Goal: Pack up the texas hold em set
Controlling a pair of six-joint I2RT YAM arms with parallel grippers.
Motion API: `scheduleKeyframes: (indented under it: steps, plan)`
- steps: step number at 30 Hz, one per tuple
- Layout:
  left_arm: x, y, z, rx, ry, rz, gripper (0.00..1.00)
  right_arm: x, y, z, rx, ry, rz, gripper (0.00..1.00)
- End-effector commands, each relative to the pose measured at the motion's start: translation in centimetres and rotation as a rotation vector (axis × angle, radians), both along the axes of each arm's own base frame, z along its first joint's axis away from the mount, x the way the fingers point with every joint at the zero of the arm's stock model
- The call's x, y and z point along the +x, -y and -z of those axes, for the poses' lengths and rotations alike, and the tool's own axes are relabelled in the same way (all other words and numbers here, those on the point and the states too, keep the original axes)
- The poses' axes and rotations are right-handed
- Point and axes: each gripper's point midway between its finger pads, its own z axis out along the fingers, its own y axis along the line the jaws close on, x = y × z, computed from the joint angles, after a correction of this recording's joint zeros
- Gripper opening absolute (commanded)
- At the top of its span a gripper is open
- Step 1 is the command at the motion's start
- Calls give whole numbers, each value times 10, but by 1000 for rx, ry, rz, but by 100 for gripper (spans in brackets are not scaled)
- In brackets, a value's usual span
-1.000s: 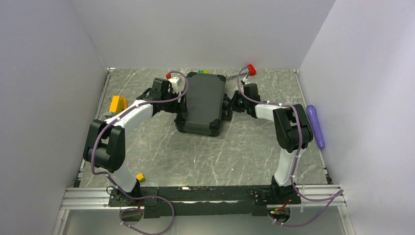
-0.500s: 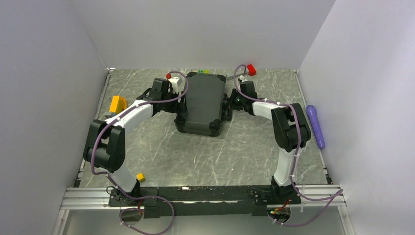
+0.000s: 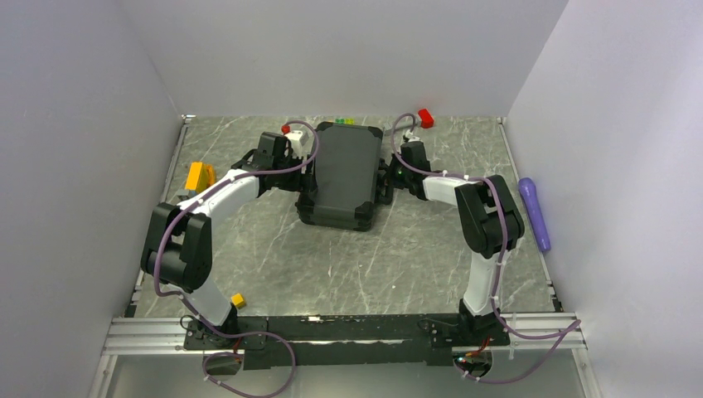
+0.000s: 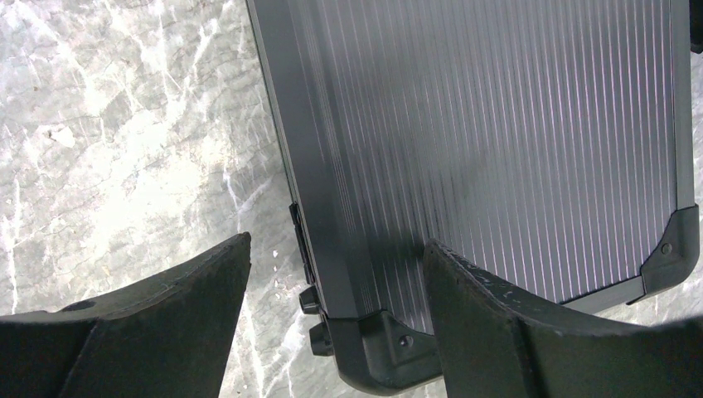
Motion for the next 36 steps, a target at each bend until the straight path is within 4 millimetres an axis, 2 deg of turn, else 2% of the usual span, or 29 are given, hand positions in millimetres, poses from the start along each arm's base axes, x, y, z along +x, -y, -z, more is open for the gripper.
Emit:
scheduleKeyframes:
  steps: [1,11,24,31,36]
  plan:
    - [6,3,-29,-12,72,12,80,-54,-40,27,35,-178,-131,7]
    - [6,4,-31,-17,75,11,80,-83,-59,43,64,-246,-149,6]
    - [5,4,-31,-21,76,14,80,-101,-83,41,96,-271,-184,7]
    - [3,9,-29,-26,69,26,79,-122,-86,46,152,-337,-165,7]
    - [1,14,-26,-29,60,36,79,-135,-90,41,188,-351,-138,7]
